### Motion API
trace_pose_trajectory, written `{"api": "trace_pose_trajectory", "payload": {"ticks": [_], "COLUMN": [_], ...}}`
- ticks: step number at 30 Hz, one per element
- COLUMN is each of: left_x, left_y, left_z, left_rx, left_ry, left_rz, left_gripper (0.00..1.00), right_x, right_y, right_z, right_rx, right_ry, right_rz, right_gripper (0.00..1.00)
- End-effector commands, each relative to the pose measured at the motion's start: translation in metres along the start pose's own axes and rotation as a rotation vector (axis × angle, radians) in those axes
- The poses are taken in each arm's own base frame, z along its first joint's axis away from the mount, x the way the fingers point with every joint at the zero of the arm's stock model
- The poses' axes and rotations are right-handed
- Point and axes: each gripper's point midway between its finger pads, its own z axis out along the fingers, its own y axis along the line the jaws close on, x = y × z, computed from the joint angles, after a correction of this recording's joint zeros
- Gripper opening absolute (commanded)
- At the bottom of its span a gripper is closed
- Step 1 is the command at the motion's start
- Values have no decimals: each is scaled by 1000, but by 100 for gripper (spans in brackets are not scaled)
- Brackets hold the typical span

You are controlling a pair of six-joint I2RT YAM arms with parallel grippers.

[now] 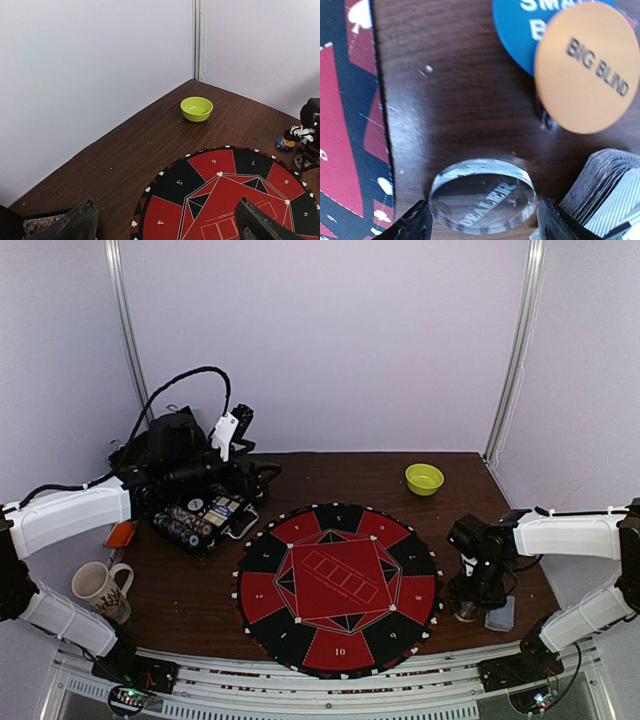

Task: Distribute texas hold em gaming equipment
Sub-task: Pick up the all-in button from the center of the board.

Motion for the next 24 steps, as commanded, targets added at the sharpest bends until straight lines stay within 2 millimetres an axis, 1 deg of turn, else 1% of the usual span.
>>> {"api": "trace_pose_trajectory", "payload": {"ticks": [1,4,12,14,16,19,21,24], "left_x": [-19,-19,-17,-18,-18,-17,-18,-15], "left_y": [-2,-3,-3,-4,-3,-3,-2,-2], "left_z": [-7,-7,-6,-7,-7,-7,-7,-6], "left_rx": [8,12,16,14,11,9,8,6], "left_ry": [-83,-85,-82,-84,-87,-86,-89,-85], "left_rz": [38,42,47,50,53,54,58,57], "left_gripper": [98,98,98,98,98,98,98,98], "right_x": [5,6,7,6,5,2,1,-8], "right_y": [-10,-6,1,3,5,3,0,0], "right_z": [-9,-7,12,15,17,13,4,-20], "right_rx": [64,36,3,-2,-4,14,34,47], "right_ry": [25,20,28,29,31,31,27,-2], "right_rz": [5,4,-11,-20,-25,-27,-28,-30], "right_gripper": [74,74,74,73,68,53,43,32]}}
